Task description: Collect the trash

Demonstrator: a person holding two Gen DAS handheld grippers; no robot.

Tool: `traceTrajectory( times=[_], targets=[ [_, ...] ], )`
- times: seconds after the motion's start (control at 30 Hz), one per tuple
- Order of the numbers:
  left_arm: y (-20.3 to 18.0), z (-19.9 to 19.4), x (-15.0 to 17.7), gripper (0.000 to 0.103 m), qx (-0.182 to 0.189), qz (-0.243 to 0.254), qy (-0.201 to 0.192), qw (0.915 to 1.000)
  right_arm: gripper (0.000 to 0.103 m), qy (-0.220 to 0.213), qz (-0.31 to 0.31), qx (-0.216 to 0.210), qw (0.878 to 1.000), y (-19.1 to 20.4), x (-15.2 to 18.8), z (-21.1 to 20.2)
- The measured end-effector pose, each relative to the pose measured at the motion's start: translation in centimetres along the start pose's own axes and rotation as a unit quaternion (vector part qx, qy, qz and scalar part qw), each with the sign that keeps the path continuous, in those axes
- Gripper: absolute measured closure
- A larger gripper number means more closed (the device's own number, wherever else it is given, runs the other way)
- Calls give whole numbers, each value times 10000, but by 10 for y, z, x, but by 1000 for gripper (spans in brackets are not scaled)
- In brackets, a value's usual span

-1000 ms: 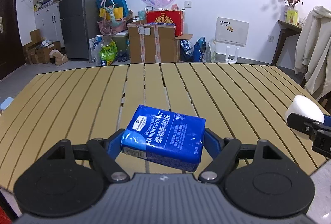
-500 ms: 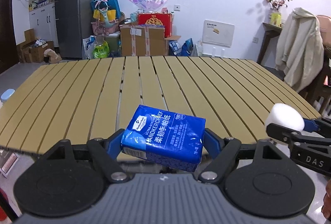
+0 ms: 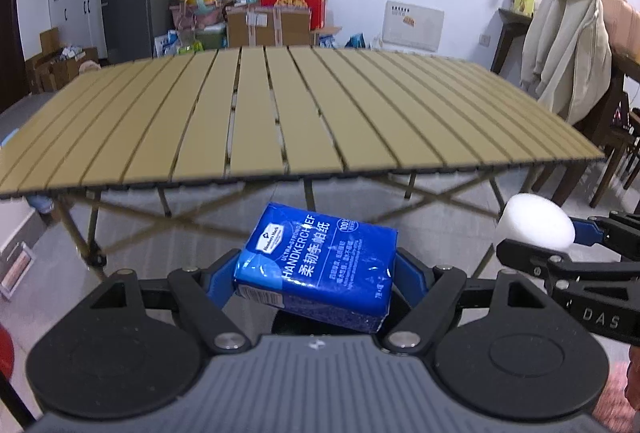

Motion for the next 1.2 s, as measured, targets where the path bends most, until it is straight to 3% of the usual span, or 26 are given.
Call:
traceTrajectory(
  times=[0.33, 0.67, 1.07, 1.2],
  targets=[
    [10, 19, 66, 23, -105, -217, 778, 9967, 48, 840, -178, -197, 9961, 28, 63, 5],
    [25, 52, 121, 23, -328, -357, 1530, 9870, 48, 1677, -217, -245, 9853, 44, 113, 33],
    [39, 87, 149, 23, -633, -446, 2082, 9750, 48, 2381, -169, -121, 9710, 43, 140, 67],
    [45, 94, 153, 23, -895, -432, 2073, 9732, 48, 2618, -196, -42, 9649, 43, 151, 79]
  ],
)
Point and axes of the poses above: each gripper's, at about its wrist camera, not at the fingertips, and z roughly the way its jaws point, y to its left, x to its underside, the point moved 2 cm from there along z, roughly the way its jaws point, and after that the axes turned 4 degrees about x, right-handed, at the moved point
